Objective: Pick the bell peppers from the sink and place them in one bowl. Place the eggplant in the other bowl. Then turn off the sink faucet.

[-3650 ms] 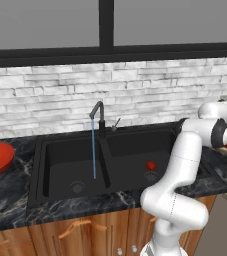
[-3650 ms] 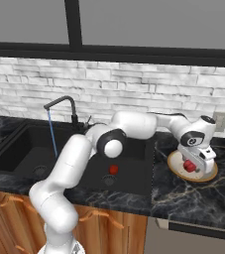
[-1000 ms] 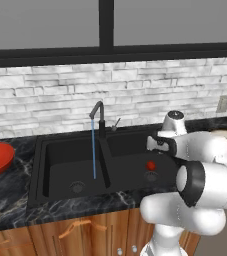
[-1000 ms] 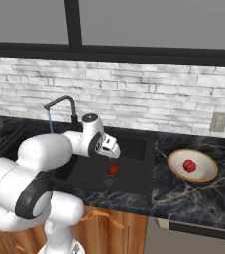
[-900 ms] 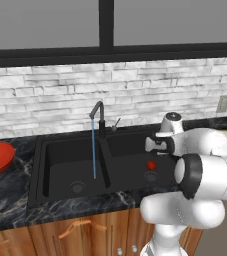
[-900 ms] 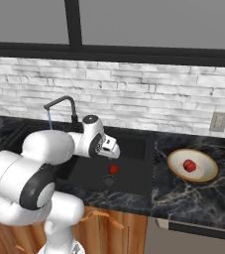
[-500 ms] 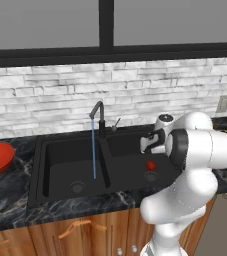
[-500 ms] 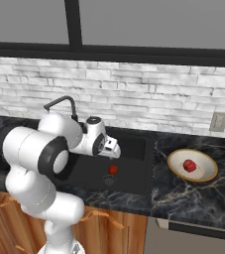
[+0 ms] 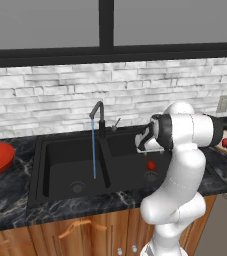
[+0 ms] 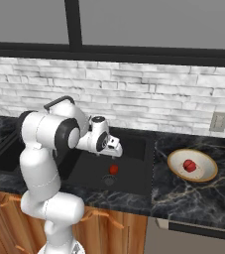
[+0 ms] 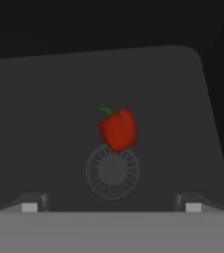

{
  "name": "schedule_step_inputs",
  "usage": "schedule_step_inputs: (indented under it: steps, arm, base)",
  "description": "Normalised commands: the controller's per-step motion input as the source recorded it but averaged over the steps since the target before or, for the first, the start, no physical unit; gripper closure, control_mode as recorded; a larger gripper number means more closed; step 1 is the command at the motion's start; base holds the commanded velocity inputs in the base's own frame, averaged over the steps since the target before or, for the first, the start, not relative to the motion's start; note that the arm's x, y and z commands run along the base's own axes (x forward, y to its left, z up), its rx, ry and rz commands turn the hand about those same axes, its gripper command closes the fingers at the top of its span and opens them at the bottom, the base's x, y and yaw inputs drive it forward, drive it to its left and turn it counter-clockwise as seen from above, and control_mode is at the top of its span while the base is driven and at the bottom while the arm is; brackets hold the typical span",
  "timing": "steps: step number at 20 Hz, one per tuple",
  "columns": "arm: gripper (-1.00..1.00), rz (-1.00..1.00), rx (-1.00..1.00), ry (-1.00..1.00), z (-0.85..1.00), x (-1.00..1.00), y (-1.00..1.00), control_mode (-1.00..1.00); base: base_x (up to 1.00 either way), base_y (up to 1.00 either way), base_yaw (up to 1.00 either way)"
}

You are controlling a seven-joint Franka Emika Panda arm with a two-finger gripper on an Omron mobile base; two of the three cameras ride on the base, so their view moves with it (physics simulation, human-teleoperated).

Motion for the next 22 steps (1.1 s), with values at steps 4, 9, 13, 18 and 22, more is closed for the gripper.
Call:
schedule_step_inputs:
  steps: [4,9,13,18,22]
  arm:
    - [-1.0,0.0,0.0,0.03,-0.3,0.37,-0.01,-1.0]
    - [-1.0,0.0,0.0,0.0,-0.34,0.24,-0.05,-1.0]
    - [-1.0,0.0,0.0,0.0,-0.34,0.02,-0.15,-1.0]
    - [-1.0,0.0,0.0,0.0,-0.34,0.0,-0.1,-1.0]
    - [-1.0,0.0,0.0,0.0,-0.37,0.0,-0.04,-1.0]
  base:
    - [0.0,0.0,0.0]
    - [0.0,0.0,0.0]
    - [0.0,0.0,0.0]
    - [0.0,0.0,0.0]
    - [0.0,0.0,0.0]
